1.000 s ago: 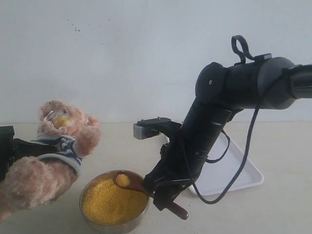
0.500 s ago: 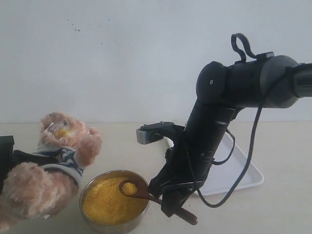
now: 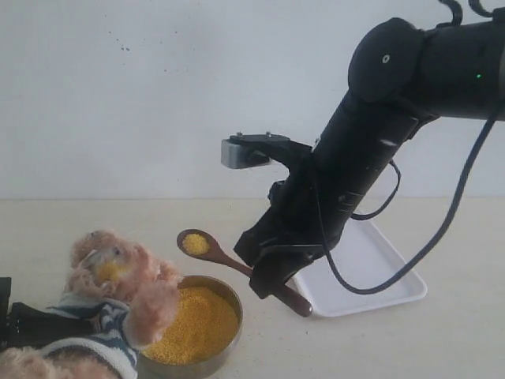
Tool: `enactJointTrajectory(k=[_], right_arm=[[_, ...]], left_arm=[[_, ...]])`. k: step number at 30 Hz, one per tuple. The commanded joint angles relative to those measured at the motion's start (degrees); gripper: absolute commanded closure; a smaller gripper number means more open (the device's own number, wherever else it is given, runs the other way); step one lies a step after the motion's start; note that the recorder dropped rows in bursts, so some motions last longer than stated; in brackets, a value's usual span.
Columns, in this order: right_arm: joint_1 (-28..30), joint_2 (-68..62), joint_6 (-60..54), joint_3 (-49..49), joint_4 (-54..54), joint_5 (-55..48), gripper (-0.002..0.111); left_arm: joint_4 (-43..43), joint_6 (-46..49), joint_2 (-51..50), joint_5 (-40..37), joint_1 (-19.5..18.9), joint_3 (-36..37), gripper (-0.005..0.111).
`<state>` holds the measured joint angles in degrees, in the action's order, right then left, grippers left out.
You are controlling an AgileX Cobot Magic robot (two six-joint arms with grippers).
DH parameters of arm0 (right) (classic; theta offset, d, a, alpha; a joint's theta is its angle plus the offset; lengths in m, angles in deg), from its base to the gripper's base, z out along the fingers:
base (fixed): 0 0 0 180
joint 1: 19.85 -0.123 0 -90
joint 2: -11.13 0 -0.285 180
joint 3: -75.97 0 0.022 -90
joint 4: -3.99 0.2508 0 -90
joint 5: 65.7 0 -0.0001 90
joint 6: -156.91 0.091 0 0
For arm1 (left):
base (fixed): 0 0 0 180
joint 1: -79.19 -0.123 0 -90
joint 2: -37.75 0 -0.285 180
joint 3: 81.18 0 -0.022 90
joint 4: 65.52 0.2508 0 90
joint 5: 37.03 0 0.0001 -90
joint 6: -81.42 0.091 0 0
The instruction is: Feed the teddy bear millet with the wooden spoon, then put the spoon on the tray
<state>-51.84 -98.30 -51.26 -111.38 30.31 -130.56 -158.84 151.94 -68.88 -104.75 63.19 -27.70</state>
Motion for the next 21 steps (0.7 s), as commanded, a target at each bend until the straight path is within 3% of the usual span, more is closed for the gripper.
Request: enactJointTrajectory(k=[1,6,18,21], right_arm=[[0.0,1.0,2.0,-1.8,0.5,0.8,0.109],[-0.9,1.0,1.6,-2.8,1.1,2.4,0.109],[-10.9,1.0,0.2,-2.8,-0.7,18.1,0.109],[-11.3,-0.4,0.6,-3.0,-1.6,17.6,0.109]], left_arm=[[-0.3,0.4,0.8,-0.7,-0.1,1.9,0.103],[-0.2,1.3,0.8,-0.7,-0.1,2.3,0.103],[-0.9,1.3,0.8,-0.7,-0.1,2.3,0.103],[-1.6,1.5,0.8,-0.7,-0.1,2.3,0.103]])
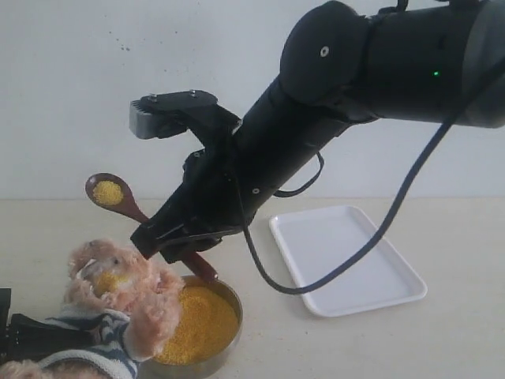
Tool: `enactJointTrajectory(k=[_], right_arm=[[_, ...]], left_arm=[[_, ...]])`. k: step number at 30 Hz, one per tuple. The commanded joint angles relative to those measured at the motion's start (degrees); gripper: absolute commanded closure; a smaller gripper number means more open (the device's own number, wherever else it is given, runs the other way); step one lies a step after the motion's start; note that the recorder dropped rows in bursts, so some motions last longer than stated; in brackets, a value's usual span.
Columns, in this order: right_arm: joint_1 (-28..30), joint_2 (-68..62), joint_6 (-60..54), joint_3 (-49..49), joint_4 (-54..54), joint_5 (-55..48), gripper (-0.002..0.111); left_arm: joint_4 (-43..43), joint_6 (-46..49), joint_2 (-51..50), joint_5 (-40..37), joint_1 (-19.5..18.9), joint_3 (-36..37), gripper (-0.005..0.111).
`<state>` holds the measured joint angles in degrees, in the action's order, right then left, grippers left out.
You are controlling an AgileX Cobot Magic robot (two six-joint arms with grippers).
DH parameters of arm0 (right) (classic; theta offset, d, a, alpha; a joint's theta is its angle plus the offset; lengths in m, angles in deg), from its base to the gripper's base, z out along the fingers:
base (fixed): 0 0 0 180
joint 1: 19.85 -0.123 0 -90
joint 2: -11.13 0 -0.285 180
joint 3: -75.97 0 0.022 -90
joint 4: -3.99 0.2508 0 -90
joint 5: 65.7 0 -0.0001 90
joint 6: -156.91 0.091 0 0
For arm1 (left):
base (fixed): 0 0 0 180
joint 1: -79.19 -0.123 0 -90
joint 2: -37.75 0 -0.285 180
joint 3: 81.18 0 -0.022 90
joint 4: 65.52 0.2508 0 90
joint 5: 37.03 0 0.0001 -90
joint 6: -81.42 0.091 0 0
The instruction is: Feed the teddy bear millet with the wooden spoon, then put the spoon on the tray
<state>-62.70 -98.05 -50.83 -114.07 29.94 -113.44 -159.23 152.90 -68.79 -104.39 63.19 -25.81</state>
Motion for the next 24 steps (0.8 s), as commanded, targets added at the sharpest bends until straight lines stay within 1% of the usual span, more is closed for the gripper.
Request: enactJointTrajectory(k=[1,5,9,19,24], right_arm=[[-0.5,-1.6,0.3,-0.3,-1.2,-1.0,0.109],[-1.1,-3.6,-0.2,-0.3,-1.9,-4.5,0.109],[-1.8,-3.9,-0.1,-0.3,-3.8,-2.9,0.109],[-1.8,-3.9,-0.8,-0.3,-8.9,-3.4,0.109],[-2.9,-3.9,-1.4,-0.3,-10.6,0.1,0.109]], left_arm=[[-1.3,0.5,0.7,-1.0,-0.1,0.4,0.103],[-5.3,1.0,0.7,-1.9,-0.1,0.4,0.103],[-5.9,1.7,0.7,-2.3,-0.1,0.4,0.103],[-6.2,1.7,0.7,-2.3,-0.1,0.4,0.103],[-6.2,1.7,0.7,-2.3,-0.1,0.4,0.103]])
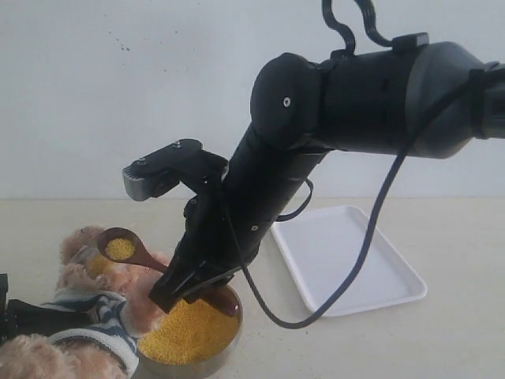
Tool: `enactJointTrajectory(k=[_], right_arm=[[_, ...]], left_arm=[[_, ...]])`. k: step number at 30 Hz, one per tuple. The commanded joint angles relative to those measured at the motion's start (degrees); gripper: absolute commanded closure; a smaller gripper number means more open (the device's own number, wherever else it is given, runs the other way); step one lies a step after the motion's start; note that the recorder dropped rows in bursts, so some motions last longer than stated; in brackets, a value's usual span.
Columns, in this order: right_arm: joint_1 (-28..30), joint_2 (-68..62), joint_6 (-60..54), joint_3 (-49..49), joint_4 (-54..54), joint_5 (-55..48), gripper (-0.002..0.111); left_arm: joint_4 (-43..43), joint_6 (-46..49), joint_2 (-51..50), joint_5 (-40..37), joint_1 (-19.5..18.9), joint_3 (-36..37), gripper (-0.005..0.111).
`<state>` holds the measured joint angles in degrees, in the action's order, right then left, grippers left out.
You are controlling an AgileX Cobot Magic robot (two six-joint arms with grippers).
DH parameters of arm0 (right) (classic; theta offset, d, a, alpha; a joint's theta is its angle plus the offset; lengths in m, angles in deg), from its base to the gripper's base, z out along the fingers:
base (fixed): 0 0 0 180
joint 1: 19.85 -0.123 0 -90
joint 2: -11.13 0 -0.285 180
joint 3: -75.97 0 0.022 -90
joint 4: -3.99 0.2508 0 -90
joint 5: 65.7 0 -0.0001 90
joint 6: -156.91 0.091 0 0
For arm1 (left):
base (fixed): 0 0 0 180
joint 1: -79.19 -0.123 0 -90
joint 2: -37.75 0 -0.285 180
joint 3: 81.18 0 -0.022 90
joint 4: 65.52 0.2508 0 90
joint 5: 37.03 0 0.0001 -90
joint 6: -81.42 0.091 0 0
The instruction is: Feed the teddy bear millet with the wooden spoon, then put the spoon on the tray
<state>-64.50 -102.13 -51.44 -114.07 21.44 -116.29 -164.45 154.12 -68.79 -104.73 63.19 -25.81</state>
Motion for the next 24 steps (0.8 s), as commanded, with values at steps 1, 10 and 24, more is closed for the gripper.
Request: enactJointTrajectory(k=[1,10,24], right_arm=[[-1.8,0.2,-0.7,-0.3,-3.1,3.9,0.109],[-8.0,-1.2,6.3,-0.3,-21.4,8.4,0.109],[-9.8,-1.4,11.9,-0.3,-31.8,8.8,0.109]], left_arm=[[-1.0,0.5,0.7,-1.9,-0.1,0.4,0.103],[-1.0,0.5,0.7,-1.9,-0.1,0.4,0.103],[-1.0,0.8,0.7,-2.3,-0.1,0.4,0.103]])
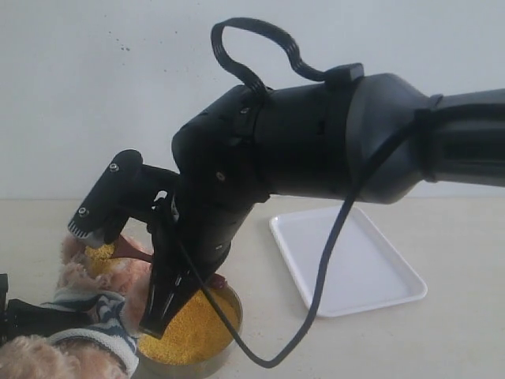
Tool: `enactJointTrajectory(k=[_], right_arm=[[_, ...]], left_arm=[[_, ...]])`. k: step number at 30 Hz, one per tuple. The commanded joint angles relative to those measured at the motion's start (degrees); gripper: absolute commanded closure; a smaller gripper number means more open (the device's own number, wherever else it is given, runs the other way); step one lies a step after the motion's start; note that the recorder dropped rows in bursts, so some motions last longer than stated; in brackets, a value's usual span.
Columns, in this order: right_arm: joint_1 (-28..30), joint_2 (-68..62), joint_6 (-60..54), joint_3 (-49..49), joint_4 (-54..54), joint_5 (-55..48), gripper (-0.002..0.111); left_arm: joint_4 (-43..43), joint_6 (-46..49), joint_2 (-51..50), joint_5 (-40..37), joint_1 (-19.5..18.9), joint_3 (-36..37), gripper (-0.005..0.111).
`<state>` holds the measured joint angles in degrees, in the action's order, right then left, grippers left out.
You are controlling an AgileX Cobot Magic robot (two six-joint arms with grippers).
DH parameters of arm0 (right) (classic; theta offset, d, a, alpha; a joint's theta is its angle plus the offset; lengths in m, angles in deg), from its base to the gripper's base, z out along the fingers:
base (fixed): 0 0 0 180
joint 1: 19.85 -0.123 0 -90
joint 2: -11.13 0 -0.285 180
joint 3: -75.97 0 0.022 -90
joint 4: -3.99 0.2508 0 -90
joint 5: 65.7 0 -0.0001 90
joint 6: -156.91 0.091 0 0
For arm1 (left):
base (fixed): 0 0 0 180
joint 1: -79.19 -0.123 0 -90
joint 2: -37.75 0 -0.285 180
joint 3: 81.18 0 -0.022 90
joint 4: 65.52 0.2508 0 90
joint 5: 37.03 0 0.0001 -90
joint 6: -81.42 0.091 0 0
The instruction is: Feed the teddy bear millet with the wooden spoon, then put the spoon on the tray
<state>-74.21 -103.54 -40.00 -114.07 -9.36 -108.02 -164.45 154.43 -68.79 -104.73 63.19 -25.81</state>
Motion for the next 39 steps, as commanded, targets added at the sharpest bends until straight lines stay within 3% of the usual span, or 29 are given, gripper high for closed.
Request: enactJointTrajectory(k=[1,11,17,34,39], right_arm=[[-0.1,0.0,0.5,-0.3,-1.0,0.5,0.109],[-0.4,0.0,0.9,-0.3,-3.2,0.5,0.109],[-4.1,0.0,7.5,-0.3,-15.2,-1.2,0.109],[-7.5,0.0,12.5,-0.3,-25.7,-5.2,0.109],[-10.2,0.0,17.4,0.6,-33.8,-7.0,0.109]], left_arm=[[-1.0,0.5,0.7,-2.3,-0.1,0.4,0.103],[-1.0,0.8,0.7,-2.3,-0.1,0.4,0.103],[-1.0,0.8,0.7,-2.3,-0.1,0.4,0.103],[-1.0,1.0,0.7,-2.3,-0.1,0.4,0.103],[-1.0,1.0,0.7,-2.3,-0.1,0.4,0.103]])
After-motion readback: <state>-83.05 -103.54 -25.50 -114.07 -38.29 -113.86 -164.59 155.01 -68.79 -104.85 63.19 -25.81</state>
